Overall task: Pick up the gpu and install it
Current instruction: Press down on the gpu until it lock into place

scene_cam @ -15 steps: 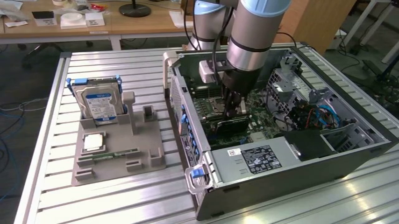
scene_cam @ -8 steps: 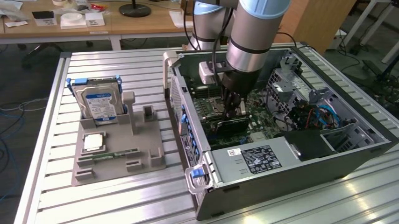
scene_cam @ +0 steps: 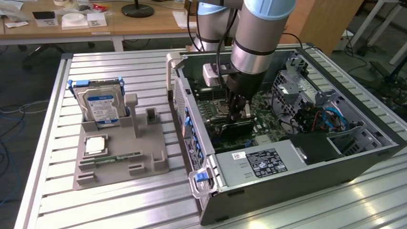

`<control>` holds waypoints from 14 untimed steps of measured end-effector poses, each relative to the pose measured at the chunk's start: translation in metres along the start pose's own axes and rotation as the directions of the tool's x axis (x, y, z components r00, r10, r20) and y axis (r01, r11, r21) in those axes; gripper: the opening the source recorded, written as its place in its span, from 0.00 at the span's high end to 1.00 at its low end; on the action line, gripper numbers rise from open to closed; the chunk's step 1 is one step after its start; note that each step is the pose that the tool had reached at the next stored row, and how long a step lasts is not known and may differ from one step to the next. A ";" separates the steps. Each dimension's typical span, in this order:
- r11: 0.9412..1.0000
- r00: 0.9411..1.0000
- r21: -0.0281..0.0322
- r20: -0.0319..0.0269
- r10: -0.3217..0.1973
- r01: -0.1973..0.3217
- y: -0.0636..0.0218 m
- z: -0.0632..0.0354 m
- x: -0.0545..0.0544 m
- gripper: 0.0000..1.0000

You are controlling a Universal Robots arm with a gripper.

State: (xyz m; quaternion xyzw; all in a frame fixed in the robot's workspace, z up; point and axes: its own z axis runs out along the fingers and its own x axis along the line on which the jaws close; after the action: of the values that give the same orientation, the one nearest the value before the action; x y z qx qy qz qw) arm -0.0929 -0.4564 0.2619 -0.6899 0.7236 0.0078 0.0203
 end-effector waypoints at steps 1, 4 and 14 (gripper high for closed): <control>1.000 1.000 0.000 0.000 0.000 0.000 0.0000 0.0000 0.000 0.89; 1.000 1.000 0.000 0.000 0.000 0.000 0.0003 0.0001 0.000 0.89; 1.000 1.000 0.000 -0.001 0.000 0.000 0.0008 0.0017 0.000 0.89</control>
State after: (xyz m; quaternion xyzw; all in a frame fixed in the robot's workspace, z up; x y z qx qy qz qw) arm -0.0937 -0.4565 0.2602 -0.6899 0.7236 0.0076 0.0199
